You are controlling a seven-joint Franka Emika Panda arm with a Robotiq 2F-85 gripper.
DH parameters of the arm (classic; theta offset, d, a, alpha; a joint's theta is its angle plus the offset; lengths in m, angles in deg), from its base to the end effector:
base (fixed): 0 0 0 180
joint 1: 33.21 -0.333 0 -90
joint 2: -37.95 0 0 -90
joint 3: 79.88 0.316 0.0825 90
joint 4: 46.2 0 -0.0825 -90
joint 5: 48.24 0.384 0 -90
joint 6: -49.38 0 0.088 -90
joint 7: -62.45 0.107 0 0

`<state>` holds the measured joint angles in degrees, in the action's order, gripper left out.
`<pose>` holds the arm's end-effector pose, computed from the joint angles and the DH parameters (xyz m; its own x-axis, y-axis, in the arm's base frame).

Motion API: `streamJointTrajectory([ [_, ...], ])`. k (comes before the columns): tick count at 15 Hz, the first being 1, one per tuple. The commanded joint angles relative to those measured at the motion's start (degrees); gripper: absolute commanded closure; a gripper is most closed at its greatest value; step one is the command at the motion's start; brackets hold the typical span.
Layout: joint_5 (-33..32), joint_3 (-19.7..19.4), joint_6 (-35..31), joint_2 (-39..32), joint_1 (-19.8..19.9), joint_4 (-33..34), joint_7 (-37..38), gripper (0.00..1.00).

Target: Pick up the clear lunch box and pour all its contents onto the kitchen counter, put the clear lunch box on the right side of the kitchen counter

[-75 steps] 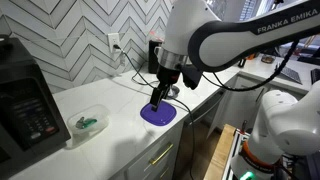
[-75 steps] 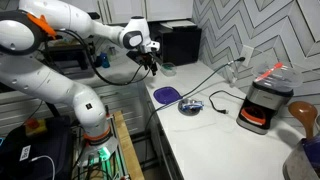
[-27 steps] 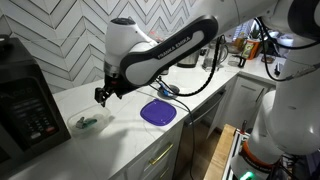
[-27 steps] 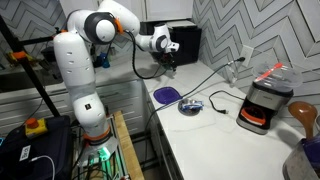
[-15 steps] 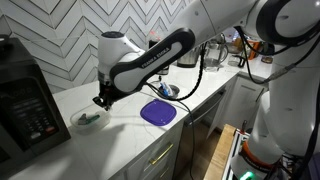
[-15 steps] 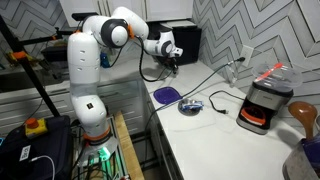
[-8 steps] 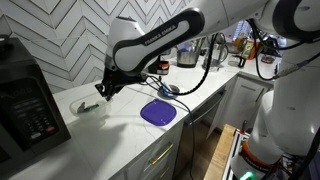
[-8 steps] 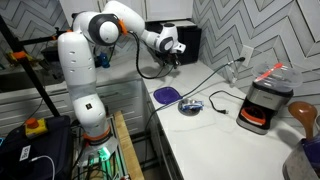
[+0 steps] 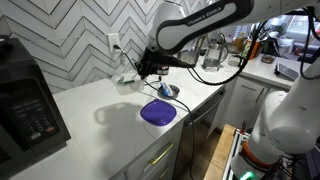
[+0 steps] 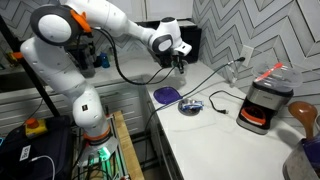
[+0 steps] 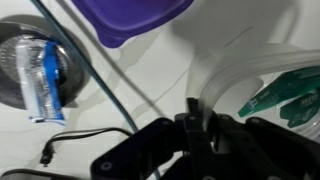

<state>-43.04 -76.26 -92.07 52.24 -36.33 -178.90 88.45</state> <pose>0.4983 0.0601 0.4852 0.8587 -0.3989 0.3216 -0.3385 -0.9129 -0.2283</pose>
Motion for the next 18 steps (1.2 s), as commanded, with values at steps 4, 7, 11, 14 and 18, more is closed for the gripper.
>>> streamJointTrajectory([
  [4,0.3,0.3,0.2,4.3,3.6,-2.6,-0.3,0.94],
  [7,-1.3,0.9,-3.8,2.4,6.3,-1.7,6.0,0.98],
  [11,-8.0,-0.5,-5.0,4.1,13.5,-1.9,11.6,0.98],
  [14,-16.0,-0.8,-4.8,3.0,19.1,-0.6,15.7,0.98],
  [18,-35.6,6.6,-4.6,0.0,28.9,3.0,30.7,0.98],
])
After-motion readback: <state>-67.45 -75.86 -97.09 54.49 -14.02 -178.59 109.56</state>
